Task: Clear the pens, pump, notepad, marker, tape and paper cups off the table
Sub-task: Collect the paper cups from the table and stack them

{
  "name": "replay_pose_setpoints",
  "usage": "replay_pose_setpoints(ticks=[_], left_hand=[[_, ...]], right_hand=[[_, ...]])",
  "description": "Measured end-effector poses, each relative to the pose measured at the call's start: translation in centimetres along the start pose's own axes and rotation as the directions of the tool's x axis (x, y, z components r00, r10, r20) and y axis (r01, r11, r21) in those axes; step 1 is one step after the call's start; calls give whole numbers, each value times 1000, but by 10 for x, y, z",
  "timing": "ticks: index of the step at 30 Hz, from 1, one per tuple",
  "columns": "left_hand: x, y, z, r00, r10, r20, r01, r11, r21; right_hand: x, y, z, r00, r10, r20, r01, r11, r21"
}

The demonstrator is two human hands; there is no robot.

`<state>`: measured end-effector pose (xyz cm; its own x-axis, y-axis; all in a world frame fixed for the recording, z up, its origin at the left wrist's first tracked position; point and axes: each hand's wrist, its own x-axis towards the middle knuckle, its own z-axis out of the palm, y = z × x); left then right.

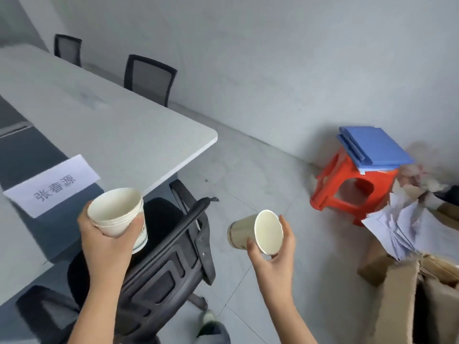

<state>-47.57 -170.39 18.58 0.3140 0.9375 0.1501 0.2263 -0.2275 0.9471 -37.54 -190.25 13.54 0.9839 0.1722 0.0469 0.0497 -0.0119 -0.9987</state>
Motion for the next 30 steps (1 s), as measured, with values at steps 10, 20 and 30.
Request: replay_pose_setpoints(ticks=[10, 20, 30], left_hand=[[109, -34, 0, 973, -138, -184, 127, 989, -71], [128, -75, -23, 897, -224, -380, 245, 970, 5], [126, -79, -36, 846, -185, -500, 266, 959, 95]], right_hand=[[95, -31, 122, 975, -189, 115, 193, 981, -29], [131, -24, 235, 785, -72, 615, 220, 961, -168], [178, 8, 324, 596, 49, 801, 419, 833, -362]])
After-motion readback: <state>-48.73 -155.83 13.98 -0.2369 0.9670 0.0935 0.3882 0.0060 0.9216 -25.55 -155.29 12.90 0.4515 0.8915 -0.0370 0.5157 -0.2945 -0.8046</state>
